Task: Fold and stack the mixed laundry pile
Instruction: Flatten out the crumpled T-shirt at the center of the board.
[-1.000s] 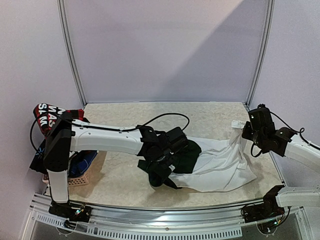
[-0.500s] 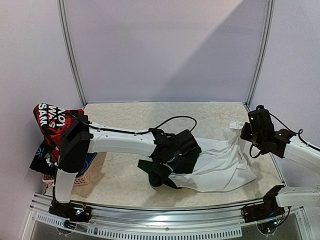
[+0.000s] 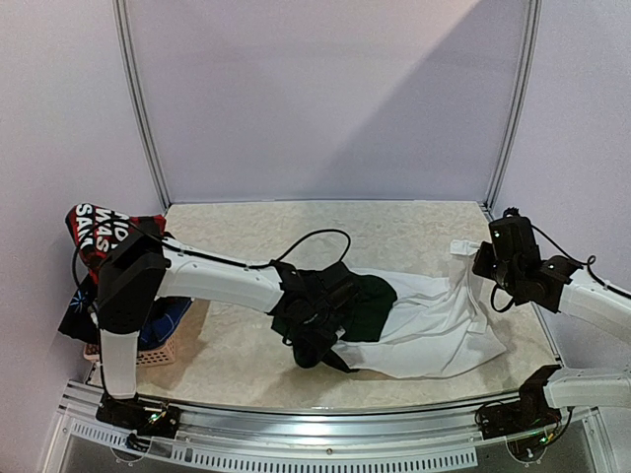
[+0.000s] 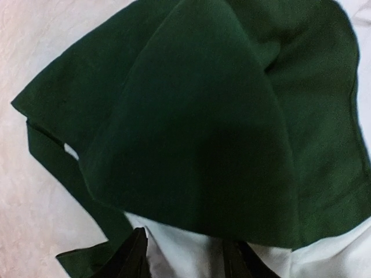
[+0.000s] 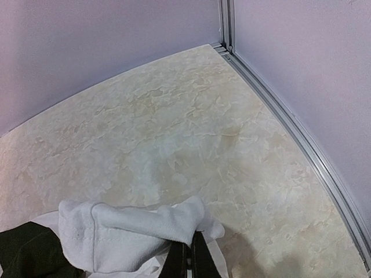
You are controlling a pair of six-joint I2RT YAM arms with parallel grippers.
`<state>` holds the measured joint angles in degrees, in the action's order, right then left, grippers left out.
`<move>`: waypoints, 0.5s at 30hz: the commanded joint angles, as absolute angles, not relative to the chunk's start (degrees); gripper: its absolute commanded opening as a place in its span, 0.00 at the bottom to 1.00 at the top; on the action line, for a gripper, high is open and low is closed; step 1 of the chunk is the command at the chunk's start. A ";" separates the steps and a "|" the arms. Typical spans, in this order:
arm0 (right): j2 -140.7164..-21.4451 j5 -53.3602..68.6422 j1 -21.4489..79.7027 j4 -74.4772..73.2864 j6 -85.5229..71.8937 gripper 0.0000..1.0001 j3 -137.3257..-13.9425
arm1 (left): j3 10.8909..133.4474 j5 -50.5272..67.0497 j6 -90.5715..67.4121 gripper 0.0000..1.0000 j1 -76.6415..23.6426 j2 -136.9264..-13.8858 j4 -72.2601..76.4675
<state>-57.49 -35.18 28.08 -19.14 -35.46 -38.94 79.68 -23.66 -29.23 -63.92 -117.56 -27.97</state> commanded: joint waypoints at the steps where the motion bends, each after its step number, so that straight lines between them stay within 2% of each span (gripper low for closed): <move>1: -57.48 -34.51 27.81 -18.18 -34.74 0.00 -38.54 | 78.48 -20.75 -32.21 0.45 -63.08 -115.51 -19.38; 15: -57.35 -34.14 27.89 -18.14 -34.62 0.00 -38.41 | 74.15 -19.67 -36.99 0.49 -61.08 -112.34 -10.81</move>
<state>-57.49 -34.70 28.08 -18.96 -35.40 -38.92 75.61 -20.03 -34.70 -61.93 -114.91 -13.76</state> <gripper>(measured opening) 0.013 0.482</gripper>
